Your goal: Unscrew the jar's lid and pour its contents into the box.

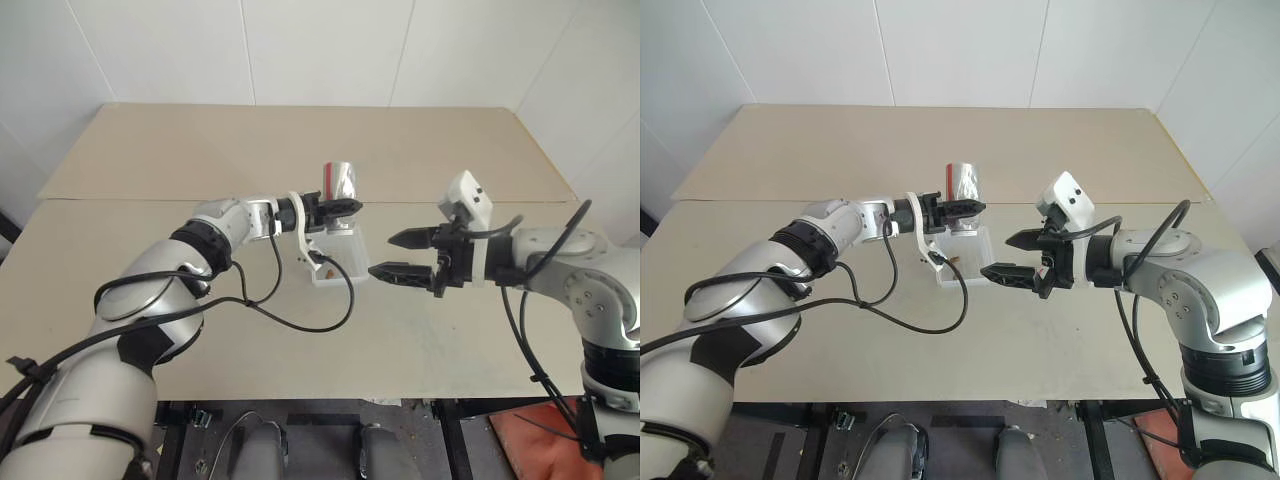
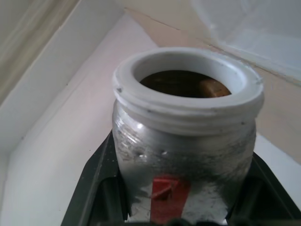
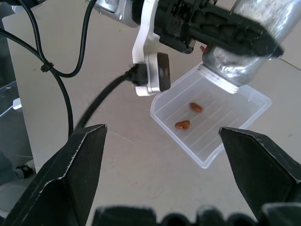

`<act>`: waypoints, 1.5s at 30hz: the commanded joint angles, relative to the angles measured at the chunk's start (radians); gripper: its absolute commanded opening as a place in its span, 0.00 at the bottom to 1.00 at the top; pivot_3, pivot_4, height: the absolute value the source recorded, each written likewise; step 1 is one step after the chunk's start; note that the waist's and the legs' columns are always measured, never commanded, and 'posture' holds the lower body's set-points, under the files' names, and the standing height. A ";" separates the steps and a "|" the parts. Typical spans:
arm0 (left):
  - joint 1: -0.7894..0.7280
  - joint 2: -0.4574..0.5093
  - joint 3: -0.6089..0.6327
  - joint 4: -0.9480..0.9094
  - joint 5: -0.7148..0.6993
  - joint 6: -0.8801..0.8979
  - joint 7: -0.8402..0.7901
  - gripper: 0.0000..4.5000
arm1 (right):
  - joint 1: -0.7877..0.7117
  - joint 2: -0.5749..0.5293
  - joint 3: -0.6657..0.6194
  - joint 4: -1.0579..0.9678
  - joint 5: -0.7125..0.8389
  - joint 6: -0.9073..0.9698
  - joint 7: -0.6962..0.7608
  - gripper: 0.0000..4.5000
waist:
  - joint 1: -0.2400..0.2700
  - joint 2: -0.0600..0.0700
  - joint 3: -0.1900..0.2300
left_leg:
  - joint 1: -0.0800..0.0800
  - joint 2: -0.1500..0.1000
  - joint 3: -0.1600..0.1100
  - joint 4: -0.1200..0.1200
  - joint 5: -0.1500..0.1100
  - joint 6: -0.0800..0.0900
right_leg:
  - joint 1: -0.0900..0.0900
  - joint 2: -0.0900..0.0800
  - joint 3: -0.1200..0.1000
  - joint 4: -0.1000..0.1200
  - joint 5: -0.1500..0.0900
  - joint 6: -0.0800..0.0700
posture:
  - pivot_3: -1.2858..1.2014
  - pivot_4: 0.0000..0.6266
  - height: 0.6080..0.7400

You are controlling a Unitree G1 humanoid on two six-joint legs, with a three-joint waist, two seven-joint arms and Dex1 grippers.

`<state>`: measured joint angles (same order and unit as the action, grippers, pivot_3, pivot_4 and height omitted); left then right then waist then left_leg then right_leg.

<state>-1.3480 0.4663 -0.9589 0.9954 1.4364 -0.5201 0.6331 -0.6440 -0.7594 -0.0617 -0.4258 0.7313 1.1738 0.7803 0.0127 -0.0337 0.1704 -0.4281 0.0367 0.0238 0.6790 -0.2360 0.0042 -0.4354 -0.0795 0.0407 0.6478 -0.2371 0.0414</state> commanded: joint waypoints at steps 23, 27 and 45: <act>0.700 -0.101 0.967 -0.832 -1.666 0.764 -1.054 0.43 | -0.002 0.021 -0.005 0.004 -0.015 -0.136 -0.017 0.99 | -0.019 0.001 0.000 | 0.005 0.001 -0.003 0.004 0.001 -0.001 | 0.007 0.001 -0.001 0.001 0.000 0.000 | 0.52 0.24 1.00; 0.764 -0.121 1.002 -0.893 -1.719 0.865 -1.061 0.43 | 0.007 0.027 -0.005 0.000 -0.016 -0.151 -0.028 0.99 | -0.025 0.001 0.000 | 0.009 0.001 -0.003 0.003 0.001 -0.001 | 0.011 0.001 -0.001 0.000 0.000 0.000 | 0.52 0.24 1.00; 0.917 -0.091 1.011 -0.935 -1.674 0.806 -1.099 0.99 | 0.028 0.020 0.014 -0.012 -0.032 -0.179 -0.012 1.00 | -0.025 0.001 0.000 | 0.012 0.001 -0.003 0.002 0.001 -0.001 | 0.013 0.001 -0.001 -0.002 0.000 0.000 | 0.52 0.24 1.00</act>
<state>-0.4419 0.3569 0.0274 0.1325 -0.2329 0.3036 -0.4513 -0.6146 -0.7281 -0.0359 -0.4038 0.6969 1.0270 0.7624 -0.0123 -0.0330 0.1700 -0.4158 0.0379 0.0204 0.6812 -0.2354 0.0035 -0.4222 -0.0785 0.0402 0.6460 -0.2370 0.0410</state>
